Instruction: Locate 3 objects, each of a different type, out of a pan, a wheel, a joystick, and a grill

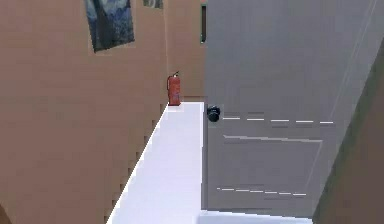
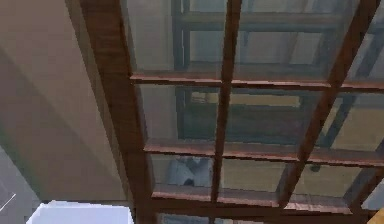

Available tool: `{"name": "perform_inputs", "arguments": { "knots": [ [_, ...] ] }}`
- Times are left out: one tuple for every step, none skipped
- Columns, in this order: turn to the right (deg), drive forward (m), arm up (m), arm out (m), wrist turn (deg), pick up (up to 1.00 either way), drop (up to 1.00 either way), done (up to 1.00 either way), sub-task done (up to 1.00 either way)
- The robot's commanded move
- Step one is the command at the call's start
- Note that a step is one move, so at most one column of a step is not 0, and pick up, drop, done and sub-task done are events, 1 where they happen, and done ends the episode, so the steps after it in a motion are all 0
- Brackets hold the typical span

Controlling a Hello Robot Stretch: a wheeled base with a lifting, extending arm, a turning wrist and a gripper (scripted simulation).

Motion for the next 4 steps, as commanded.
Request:
{"name": "perform_inputs", "arguments": {
  "knots": [
    [-6.0, 0.00, 0.00, 0.00, 0.0, 0.00, 0.00, 0.00, 0.00],
    [-3.0, 0.00, 0.00, 0.00, 0.0, 0.00, 0.00, 0.00, 0.00],
    [0.0, 0.75, 0.00, 0.00, 0.0, 0.00, 0.00, 0.00, 0.00],
    [12.0, 0.00, 0.00, 0.00, 0.0, 0.00, 0.00, 0.00, 0.00]
  ]
}}
